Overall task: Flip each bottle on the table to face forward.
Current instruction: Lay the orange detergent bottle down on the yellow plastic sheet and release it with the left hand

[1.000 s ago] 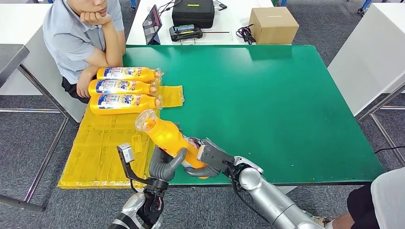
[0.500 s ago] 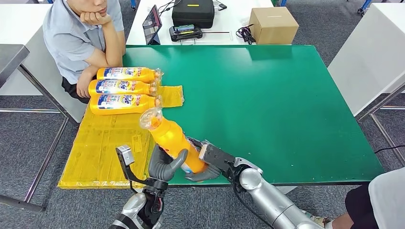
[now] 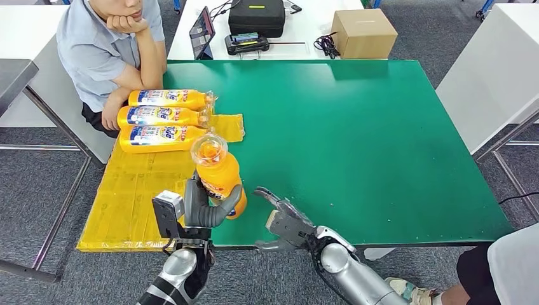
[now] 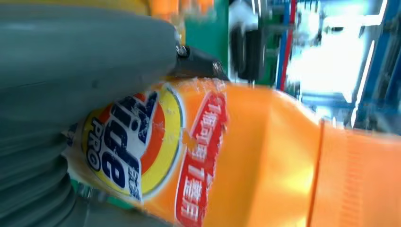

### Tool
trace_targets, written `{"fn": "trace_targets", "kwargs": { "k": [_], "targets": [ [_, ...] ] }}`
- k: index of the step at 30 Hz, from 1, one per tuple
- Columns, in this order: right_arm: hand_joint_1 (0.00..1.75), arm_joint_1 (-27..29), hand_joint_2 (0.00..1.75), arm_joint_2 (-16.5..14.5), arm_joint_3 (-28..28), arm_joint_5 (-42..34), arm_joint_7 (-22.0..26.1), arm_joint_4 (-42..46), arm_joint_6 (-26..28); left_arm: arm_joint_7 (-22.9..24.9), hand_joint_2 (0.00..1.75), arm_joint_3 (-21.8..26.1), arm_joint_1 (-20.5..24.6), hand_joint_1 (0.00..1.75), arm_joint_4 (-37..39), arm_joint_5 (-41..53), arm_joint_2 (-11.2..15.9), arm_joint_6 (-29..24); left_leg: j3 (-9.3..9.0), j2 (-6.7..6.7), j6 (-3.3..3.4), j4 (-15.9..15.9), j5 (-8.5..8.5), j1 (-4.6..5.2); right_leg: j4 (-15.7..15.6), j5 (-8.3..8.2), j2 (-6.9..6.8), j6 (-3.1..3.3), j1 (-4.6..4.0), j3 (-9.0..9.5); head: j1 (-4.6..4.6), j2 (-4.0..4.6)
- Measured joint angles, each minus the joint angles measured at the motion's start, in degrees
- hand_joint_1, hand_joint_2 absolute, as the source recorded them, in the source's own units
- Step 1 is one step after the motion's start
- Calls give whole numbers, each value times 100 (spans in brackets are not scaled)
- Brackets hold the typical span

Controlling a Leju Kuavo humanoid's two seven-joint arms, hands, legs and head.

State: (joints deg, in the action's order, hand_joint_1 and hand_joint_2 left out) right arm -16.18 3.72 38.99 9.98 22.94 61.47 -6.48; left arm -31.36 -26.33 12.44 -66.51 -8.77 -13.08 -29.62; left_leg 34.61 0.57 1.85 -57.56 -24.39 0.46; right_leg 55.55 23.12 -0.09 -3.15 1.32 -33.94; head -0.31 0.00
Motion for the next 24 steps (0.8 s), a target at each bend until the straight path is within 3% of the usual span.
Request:
{"fn": "trace_targets", "kwargs": {
  "k": [4,7,11,14,17,21,24],
  "targets": [
    [0,258,175,0,-194,176,27,186,111,-143,175,217,7,173,-172,839,100,-686,0,1,0,1,0,0,0,1,-1,0,0,0,0,0],
    [0,396,175,0,-306,226,67,302,115,-62,175,413,26,150,-206,1998,167,-994,0,1,0,1,0,0,0,1,0,1,0,0,1,0],
    [0,477,175,-23,-444,286,172,332,47,574,175,818,129,54,-110,4480,228,-1044,-1,-1,0,1,0,0,0,0,1,1,1,0,1,0],
    [0,493,175,-51,-523,305,233,332,-44,1051,175,949,289,49,65,5399,335,-1047,-2,-2,-1,0,2,0,0,-1,1,1,0,1,1,0],
    [0,498,175,-84,-578,307,253,332,-87,1234,175,978,425,45,218,5802,444,-1047,-3,-1,-2,0,4,-1,1,-1,0,1,0,1,0,0],
    [0,507,175,-101,-612,307,261,332,-109,1358,175,990,524,175,342,5974,514,-1047,-1,-1,-2,0,3,-1,2,-1,0,1,0,0,1,0],
    [0,495,175,-123,-618,304,288,331,-205,1799,175,954,698,175,553,6639,599,-963,0,-1,-2,0,3,-1,1,-1,0,1,0,0,1,0]
  ]
}}
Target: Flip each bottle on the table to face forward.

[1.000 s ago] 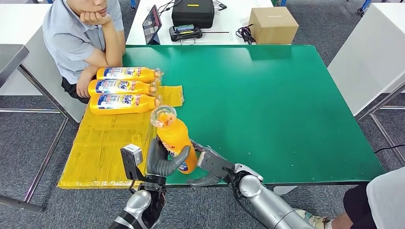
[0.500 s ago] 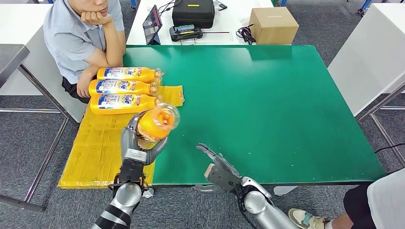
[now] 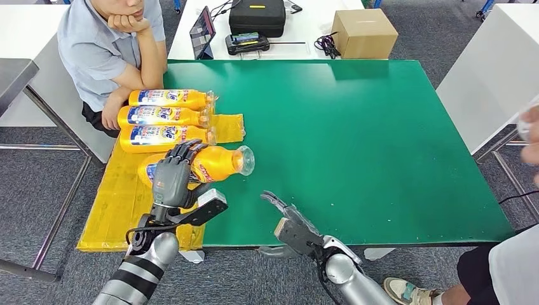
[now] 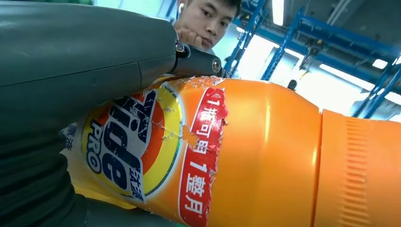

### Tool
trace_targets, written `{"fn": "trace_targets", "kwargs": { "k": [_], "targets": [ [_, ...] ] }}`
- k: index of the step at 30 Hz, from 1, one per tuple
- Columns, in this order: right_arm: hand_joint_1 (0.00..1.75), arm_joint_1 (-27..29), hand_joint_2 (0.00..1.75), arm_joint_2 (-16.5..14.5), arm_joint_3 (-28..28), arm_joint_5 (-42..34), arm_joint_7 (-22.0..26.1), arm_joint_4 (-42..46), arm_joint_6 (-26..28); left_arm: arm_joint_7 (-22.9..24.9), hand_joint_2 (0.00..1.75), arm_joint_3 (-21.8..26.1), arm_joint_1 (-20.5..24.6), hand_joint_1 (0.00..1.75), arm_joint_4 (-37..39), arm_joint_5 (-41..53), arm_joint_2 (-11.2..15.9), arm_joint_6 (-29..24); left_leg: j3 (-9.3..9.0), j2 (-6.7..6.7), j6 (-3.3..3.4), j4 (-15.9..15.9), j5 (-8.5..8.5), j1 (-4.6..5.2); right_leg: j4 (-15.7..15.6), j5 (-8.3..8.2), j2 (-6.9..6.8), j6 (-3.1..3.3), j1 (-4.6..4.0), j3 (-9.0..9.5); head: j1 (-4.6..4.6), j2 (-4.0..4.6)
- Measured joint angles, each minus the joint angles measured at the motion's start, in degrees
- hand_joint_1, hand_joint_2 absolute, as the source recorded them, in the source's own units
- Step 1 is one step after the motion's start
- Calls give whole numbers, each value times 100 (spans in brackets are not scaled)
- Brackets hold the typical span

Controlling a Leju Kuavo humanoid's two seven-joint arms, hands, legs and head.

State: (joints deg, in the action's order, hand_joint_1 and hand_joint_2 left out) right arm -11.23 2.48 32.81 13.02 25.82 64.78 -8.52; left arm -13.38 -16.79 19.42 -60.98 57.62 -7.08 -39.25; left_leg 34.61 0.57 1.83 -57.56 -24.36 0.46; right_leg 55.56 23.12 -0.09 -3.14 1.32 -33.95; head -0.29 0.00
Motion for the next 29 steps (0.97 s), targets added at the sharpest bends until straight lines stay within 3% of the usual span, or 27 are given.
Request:
{"fn": "trace_targets", "kwargs": {
  "k": [9,18,25,29],
  "targets": [
    [0,-166,175,-94,2,-110,59,-5,-295,982,175,-249,898,175,1534,1341,327,263,-3,-2,1,0,7,-1,2,-2,1,0,-1,2,1,0],
    [0,-247,175,-102,7,-137,64,-11,-354,1127,175,-390,1340,175,2579,1556,505,512,2,0,1,0,6,-1,2,-1,0,0,0,-1,1,0],
    [0,-305,175,-149,18,-155,78,-23,-422,1322,175,-505,1599,169,3062,1779,571,1166,-1,1,0,0,6,-1,2,-1,-1,0,0,1,1,0],
    [0,-318,175,-161,23,-155,78,-23,-437,1333,175,-507,1752,9,3233,1742,574,1521,-6,2,0,0,7,-2,3,-2,-1,0,-1,8,1,0]
  ]
}}
